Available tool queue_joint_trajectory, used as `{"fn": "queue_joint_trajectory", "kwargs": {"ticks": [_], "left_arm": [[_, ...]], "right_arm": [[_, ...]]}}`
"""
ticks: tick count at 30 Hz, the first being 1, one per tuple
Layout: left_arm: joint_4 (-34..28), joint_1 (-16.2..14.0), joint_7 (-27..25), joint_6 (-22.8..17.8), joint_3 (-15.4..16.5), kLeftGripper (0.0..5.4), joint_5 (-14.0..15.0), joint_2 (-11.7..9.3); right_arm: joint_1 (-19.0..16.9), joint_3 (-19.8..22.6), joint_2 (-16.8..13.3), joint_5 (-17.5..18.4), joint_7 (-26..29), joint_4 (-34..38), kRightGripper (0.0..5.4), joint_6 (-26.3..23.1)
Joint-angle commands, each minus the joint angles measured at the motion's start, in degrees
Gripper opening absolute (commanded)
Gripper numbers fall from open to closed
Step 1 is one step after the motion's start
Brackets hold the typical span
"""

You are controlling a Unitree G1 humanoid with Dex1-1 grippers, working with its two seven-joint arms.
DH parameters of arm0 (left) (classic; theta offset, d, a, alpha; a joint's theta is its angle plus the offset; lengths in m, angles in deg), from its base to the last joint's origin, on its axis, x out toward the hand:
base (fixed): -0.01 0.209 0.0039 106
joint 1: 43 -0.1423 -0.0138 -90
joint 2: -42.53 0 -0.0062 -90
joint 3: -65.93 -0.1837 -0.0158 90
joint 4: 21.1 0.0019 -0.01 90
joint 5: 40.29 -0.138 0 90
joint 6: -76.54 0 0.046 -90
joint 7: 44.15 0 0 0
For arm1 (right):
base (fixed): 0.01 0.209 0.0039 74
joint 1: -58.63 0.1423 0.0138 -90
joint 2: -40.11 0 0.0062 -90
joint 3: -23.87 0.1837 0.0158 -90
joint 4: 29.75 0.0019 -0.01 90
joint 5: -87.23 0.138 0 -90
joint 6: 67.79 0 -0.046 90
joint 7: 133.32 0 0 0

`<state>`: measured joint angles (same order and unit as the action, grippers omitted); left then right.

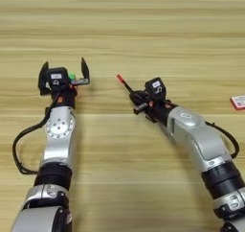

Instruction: Move the objects on the table

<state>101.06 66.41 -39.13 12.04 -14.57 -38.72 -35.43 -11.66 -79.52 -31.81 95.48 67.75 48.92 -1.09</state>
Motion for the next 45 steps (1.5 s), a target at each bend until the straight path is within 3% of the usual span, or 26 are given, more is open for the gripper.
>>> {"fn": "queue_joint_trajectory", "kwargs": {"ticks": [1,8,15,22,33,40,45], "left_arm": [[-0.3,-0.5,0.2,-0.2,0.3,5.4,0.2,-0.2],[-0.5,-0.6,0.2,-0.2,0.6,5.4,0.3,-0.2],[-0.5,-0.7,0.1,-0.2,0.8,5.4,0.4,-0.3],[-0.6,-0.6,0.3,-0.3,0.7,5.4,0.2,-0.1],[-0.4,-0.5,0.6,-0.2,0.6,5.4,0.0,0.2],[-0.3,-0.5,0.7,-0.2,0.4,5.4,-0.1,0.3],[0.2,-0.4,0.5,-1.0,0.1,5.4,-0.2,0.1]], "right_arm": [[2.3,-1.1,2.3,-0.3,0.3,-3.4,0.52,-0.3],[3.8,-1.9,5.9,0.1,1.3,-9.5,0.52,-0.3],[5.3,-1.9,7.0,-0.9,0.4,-15.6,0.52,2.0],[5.5,-2.5,6.7,-1.6,1.1,-16.6,1.58,3.9],[3.9,-2.6,4.7,-2.8,1.9,-10.5,2.98,7.7],[4.4,-2.1,2.1,-7.4,-1.2,-11.4,3.85,13.7],[4.8,-0.3,0.5,-8.2,-2.3,-13.3,4.39,16.1]]}}
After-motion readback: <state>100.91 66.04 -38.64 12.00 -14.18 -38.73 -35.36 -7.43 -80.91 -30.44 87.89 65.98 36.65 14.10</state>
